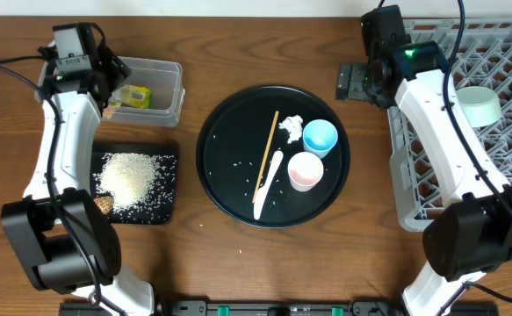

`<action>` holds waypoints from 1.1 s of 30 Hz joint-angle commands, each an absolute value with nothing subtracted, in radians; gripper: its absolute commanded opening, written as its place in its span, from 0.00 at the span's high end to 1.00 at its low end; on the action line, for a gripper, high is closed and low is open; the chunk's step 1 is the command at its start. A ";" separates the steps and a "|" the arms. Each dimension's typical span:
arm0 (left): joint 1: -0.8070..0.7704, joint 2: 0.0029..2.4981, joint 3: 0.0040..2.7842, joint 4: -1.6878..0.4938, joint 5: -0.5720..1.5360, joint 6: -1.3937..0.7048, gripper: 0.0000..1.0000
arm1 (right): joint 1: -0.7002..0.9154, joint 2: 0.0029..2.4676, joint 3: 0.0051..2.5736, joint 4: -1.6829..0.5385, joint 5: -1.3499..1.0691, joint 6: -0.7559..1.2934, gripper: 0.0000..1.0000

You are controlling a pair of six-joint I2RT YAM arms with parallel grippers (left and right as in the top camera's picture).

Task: Sort waste into correct bins and load items into the dishwasher rack
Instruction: 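Open the left gripper to drop the wrapper into the container, then move the left gripper back over the tray to the white tissue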

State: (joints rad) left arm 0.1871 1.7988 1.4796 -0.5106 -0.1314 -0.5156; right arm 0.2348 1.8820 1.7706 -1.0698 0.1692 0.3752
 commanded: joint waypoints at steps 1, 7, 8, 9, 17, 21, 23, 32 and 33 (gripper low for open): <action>0.190 1.760 1.478 -0.535 -0.142 -0.485 0.07 | 0.230 1.851 1.785 -1.070 0.176 0.385 0.01; 0.190 1.652 1.478 -0.583 -0.091 -0.464 0.07 | 0.230 1.851 1.785 -1.070 0.176 0.385 0.01; 0.190 1.629 1.478 -0.587 -0.037 -0.464 0.07 | 0.230 1.851 1.785 -1.070 0.176 0.385 0.01; 0.190 1.614 1.478 -0.585 0.017 -0.464 0.07 | 0.230 1.851 1.785 -1.070 0.176 0.385 0.01; 0.090 1.603 1.477 -0.530 0.382 -0.465 0.07 | 0.230 1.851 1.785 -1.070 0.176 0.385 0.01; -0.033 1.658 1.477 -0.534 0.381 -0.464 0.07 | 0.230 1.851 1.785 -1.070 0.176 0.385 0.01; -0.101 1.695 1.477 -0.532 0.369 -0.464 0.07 | 0.230 1.851 1.785 -1.070 0.176 0.385 0.01; -0.309 1.877 1.477 -0.411 0.347 -0.520 0.07 | 0.230 1.851 1.785 -1.070 0.176 0.385 0.01; -0.327 1.893 1.477 -0.397 0.347 -0.535 0.08 | 0.230 1.851 1.785 -1.070 0.176 0.385 0.01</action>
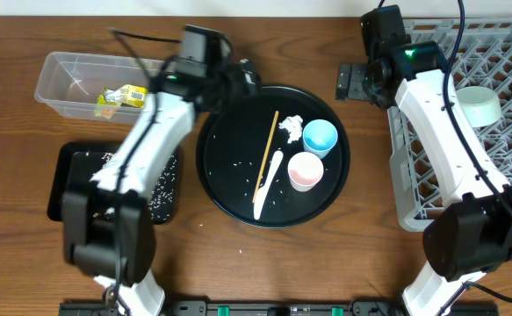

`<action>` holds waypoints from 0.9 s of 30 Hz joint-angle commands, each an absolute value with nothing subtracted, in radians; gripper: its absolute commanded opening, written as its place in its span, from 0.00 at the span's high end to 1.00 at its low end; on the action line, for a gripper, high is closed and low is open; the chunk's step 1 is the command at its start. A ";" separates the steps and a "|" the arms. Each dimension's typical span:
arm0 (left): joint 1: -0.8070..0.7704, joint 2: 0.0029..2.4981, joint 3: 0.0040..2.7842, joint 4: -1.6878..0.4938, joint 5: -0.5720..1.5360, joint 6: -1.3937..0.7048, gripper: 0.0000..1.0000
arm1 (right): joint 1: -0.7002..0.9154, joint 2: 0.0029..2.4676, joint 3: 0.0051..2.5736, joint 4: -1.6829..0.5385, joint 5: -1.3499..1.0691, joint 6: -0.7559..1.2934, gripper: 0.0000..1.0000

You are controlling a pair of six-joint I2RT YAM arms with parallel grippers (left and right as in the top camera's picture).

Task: Sort waste into correct bins and load items into the dishwasher rack
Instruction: 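Move the left gripper back over the tray to the white tissue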

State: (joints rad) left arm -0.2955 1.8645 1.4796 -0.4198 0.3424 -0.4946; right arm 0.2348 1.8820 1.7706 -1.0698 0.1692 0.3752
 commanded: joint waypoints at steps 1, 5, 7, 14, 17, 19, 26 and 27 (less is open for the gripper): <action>-0.343 1.906 1.477 -0.385 0.348 -0.542 0.08 | 0.230 1.851 1.785 -1.070 0.176 0.385 0.01; -0.406 1.959 1.477 -0.341 0.343 -0.548 0.08 | 0.230 1.851 1.785 -1.070 0.176 0.385 0.01; -0.430 1.983 1.477 -0.323 0.326 -0.561 0.08 | 0.230 1.851 1.785 -1.070 0.176 0.385 0.01; -0.481 2.057 1.477 -0.256 0.319 -0.563 0.08 | 0.230 1.851 1.785 -1.070 0.176 0.385 0.01; -0.491 2.079 1.477 -0.261 0.281 -0.580 0.08 | 0.230 1.851 1.785 -1.070 0.176 0.385 0.01; -0.495 2.092 1.477 -0.271 0.256 -0.608 0.08 | 0.230 1.851 1.785 -1.070 0.176 0.385 0.01; -0.496 2.099 1.477 -0.274 0.252 -0.615 0.10 | 0.230 1.851 1.785 -1.070 0.176 0.385 0.01; -0.499 2.099 1.477 -0.274 0.252 -0.615 0.11 | 0.230 1.851 1.785 -1.070 0.176 0.385 0.01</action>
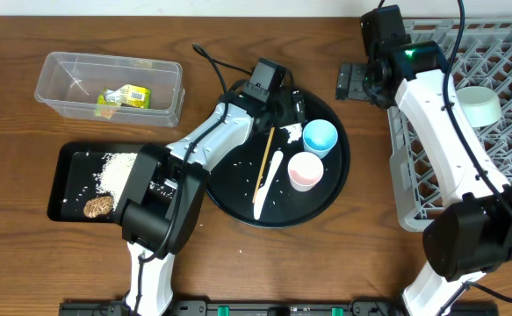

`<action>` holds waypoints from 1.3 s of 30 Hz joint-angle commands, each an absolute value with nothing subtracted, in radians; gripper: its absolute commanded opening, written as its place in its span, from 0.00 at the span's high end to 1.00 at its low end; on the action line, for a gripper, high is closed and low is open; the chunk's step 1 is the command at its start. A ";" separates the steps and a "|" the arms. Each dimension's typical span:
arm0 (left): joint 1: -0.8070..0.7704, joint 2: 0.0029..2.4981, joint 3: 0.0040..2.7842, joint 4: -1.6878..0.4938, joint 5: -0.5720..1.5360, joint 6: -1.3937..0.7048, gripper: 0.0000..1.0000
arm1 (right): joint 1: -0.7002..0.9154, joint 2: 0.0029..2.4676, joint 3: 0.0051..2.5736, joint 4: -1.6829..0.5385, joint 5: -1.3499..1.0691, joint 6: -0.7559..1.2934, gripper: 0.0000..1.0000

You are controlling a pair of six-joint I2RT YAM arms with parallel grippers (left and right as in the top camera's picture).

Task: Sort waste into correct bins and load items into the dishwasher rack
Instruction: 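Move the left gripper back over the tray to the white tissue, then lower the left gripper and grasp the crumpled white tissue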

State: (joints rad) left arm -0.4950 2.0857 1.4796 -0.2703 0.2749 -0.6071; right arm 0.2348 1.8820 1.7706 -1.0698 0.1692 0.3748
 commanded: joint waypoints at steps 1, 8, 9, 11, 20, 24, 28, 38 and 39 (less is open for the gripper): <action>-0.503 2.099 1.477 -0.274 0.252 -0.615 0.12 | 0.230 1.851 1.785 -1.070 0.176 0.385 0.01; -0.538 2.099 1.477 -0.273 0.195 -0.630 0.12 | 0.230 1.851 1.785 -1.070 0.176 0.385 0.01; -0.541 2.099 1.477 -0.275 0.182 -0.636 0.13 | 0.230 1.851 1.785 -1.070 0.176 0.385 0.01; -0.545 2.100 1.477 -0.282 0.162 -0.649 0.13 | 0.230 1.851 1.785 -1.070 0.176 0.385 0.01; -0.544 2.133 1.477 -0.282 0.133 -0.649 0.13 | 0.230 1.851 1.785 -1.070 0.176 0.385 0.01; -0.543 2.155 1.477 -0.278 0.130 -0.649 0.13 | 0.230 1.851 1.785 -1.070 0.176 0.385 0.01; -0.542 2.158 1.477 -0.263 0.130 -0.648 0.18 | 0.230 1.851 1.785 -1.070 0.176 0.385 0.01; -0.539 2.154 1.478 -0.248 0.123 -0.648 0.29 | 0.230 1.851 1.785 -1.070 0.176 0.385 0.01; -0.539 2.152 1.478 -0.248 0.117 -0.648 0.31 | 0.230 1.851 1.785 -1.070 0.176 0.385 0.01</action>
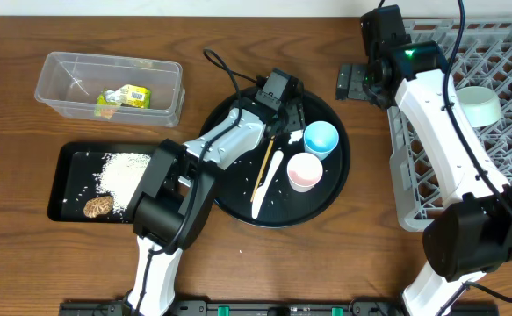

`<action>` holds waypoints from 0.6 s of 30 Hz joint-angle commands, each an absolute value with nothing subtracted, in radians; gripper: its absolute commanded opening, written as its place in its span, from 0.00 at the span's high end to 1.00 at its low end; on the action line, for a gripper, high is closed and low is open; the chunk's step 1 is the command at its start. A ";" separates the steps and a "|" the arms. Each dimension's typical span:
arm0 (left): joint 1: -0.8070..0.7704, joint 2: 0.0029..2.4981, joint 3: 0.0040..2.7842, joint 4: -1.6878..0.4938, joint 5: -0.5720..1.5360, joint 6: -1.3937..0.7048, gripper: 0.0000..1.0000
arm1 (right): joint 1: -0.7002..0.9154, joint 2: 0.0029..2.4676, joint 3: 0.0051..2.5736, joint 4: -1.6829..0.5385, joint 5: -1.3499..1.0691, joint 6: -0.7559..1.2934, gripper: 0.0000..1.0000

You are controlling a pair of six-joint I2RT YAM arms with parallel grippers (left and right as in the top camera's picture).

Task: Sort waste into correct bins and load items into the dishwasher rack
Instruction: 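Lower the left gripper and grasp the crumpled white tissue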

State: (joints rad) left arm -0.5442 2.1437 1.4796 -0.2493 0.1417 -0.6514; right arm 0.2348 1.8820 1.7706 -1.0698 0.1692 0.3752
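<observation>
A round black tray (229, 200) in the middle carries a blue cup (320, 138), a pink cup (305, 170), a wooden chopstick (265, 158) and a white spoon (263, 190). My left gripper (292, 121) reaches over the tray's far part, right at the crumpled white paper beside the blue cup. Its fingers look spread around the paper and hide most of it. My right gripper (353, 82) hangs just left of the grey dish rack (501, 53), holding nothing I can see.
The clear bin (71, 77) at back left holds a yellow-green wrapper (124, 96). A black rectangular tray (67, 167) at the left holds spilled rice (124, 169) and a brown lump (97, 205). A pale green bowl (480, 105) sits in the rack.
My left gripper has shifted slightly right and toward the crumpled paper, which showed beside it before and is now mostly covered. The right arm has not moved.
My left gripper was first over the clear bin with the wrapper in it. Then the arm was at the round tray's left rim, then over the tray's far part near the paper. Now it is at the paper. The right arm stayed put.
</observation>
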 commanded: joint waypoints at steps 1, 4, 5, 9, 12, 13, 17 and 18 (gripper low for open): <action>-0.539 2.149 1.478 -0.249 0.111 -0.647 0.34 | 0.230 1.851 1.785 -1.070 0.176 0.385 0.01; -0.539 2.136 1.478 -0.249 0.111 -0.641 0.38 | 0.230 1.851 1.785 -1.070 0.176 0.385 0.01; -0.539 2.133 1.478 -0.249 0.111 -0.641 0.41 | 0.230 1.851 1.785 -1.070 0.176 0.385 0.01; -0.538 2.128 1.478 -0.252 0.111 -0.641 0.52 | 0.230 1.851 1.785 -1.070 0.176 0.385 0.01; -0.538 2.128 1.478 -0.266 0.111 -0.641 0.58 | 0.230 1.851 1.785 -1.070 0.176 0.385 0.01; -0.538 2.128 1.478 -0.270 0.111 -0.641 0.58 | 0.230 1.851 1.785 -1.070 0.176 0.385 0.01; -0.531 2.128 1.478 -0.275 0.111 -0.641 0.64 | 0.230 1.851 1.785 -1.070 0.176 0.385 0.01; -0.528 2.128 1.478 -0.276 0.111 -0.641 0.65 | 0.230 1.851 1.785 -1.070 0.176 0.385 0.01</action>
